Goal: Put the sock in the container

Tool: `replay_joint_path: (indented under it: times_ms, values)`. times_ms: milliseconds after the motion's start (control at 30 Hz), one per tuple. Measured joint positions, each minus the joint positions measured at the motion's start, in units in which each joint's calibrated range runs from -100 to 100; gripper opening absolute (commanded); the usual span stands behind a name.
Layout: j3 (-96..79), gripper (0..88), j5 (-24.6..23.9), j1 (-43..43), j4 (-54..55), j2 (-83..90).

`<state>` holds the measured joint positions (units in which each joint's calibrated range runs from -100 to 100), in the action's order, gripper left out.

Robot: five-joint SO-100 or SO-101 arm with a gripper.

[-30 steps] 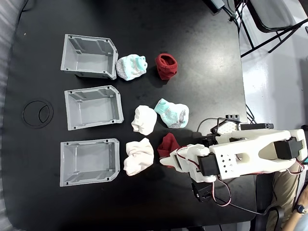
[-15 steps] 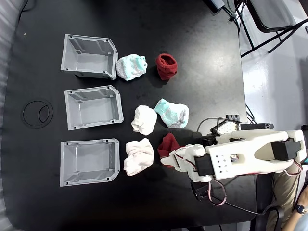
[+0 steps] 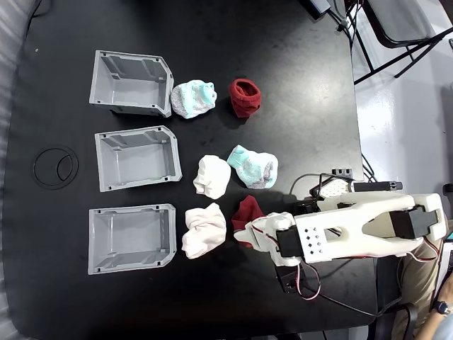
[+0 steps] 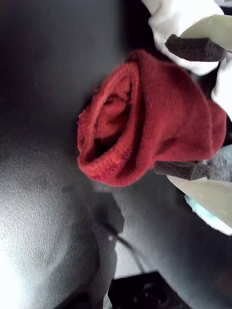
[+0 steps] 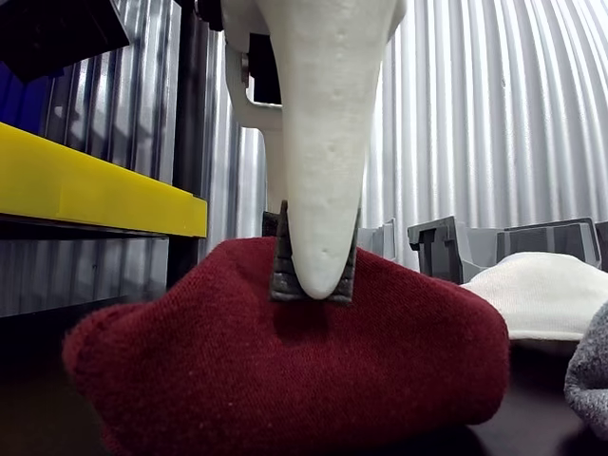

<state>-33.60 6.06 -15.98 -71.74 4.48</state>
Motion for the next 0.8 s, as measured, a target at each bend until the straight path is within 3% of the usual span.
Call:
replay_joint_path:
  times_ms: [300, 533, 800]
  values:
    - [-5.23, 37.1, -0.1, 0.0, 4.46, 0.0]
    - [-5.23, 18.4, -0.05, 0.0, 4.54, 0.0]
    - [-5.23, 7.1, -0.05, 0.0, 4.54, 0.0]
